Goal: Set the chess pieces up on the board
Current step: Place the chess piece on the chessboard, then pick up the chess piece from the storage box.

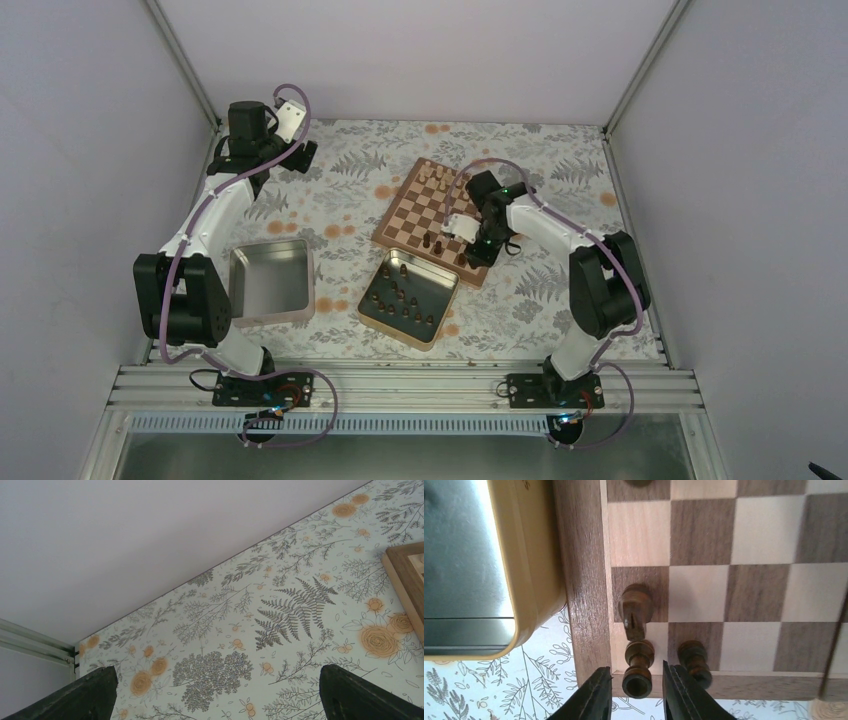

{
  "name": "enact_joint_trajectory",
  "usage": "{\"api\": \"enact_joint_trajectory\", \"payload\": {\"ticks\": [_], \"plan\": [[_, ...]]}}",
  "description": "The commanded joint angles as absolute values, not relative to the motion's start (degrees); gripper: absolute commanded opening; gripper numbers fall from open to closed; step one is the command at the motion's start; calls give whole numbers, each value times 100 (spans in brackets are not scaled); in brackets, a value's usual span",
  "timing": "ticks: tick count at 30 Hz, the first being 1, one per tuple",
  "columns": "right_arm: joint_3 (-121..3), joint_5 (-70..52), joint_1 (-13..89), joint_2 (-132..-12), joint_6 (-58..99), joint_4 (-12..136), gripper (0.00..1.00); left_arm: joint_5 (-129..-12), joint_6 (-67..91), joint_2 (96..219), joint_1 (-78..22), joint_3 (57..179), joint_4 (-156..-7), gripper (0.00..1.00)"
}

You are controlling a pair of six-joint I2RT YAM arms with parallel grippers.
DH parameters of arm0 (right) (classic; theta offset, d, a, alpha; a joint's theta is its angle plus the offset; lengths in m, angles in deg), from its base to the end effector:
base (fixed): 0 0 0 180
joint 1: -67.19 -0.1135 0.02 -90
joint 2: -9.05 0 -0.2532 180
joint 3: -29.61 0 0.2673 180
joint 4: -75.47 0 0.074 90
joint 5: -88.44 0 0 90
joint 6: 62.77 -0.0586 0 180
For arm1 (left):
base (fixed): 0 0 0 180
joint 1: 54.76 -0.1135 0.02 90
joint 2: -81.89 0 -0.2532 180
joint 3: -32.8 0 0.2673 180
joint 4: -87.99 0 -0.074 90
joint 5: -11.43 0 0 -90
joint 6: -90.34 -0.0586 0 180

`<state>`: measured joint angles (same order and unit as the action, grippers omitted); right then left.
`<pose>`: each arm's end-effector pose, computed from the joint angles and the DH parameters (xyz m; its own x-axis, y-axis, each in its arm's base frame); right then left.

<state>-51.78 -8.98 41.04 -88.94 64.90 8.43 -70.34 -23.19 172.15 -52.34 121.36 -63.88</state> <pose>0.2893 0.1505 0.1566 -0.4312 -0.8868 -0.1661 -0.9013 0.4319 0.0339 0.4021 -0.0254 0.2931 -0.3894 0.4119 -0.8238 0.3505 0.8934 0.2810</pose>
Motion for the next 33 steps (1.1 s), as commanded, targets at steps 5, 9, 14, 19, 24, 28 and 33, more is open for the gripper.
{"api": "enact_joint_trajectory", "payload": {"ticks": [5, 9, 14, 19, 24, 28, 33], "plan": [[-6169, -751, 3953, -8461, 6415, 308, 31, -6935, -2320, 17135, -5220, 12233, -6400, 100], [-6653, -728, 3680, -8584, 6447, 196, 32, -6941, -2322, 17116, -5219, 12217, -6405, 100], [-7002, -1073, 2952, -8999, 6475, 223, 35, -6959, -2321, 17097, -5221, 12188, -6419, 100], [-7219, -1210, 2320, -9523, 6445, 216, 35, -6874, -2309, 17142, -5209, 12246, -6387, 100], [-7332, -1192, 1871, -9996, 6333, 216, 35, -6934, -2332, 17121, -5178, 12206, -6426, 100], [-7272, -1227, 1623, -10244, 6231, 250, 36, -6995, -2361, 17088, -5159, 12130, -6477, 100], [-7185, -1305, 1461, -10378, 6150, 316, 36, -6978, -2366, 17099, -5154, 12129, -6479, 100]]}}
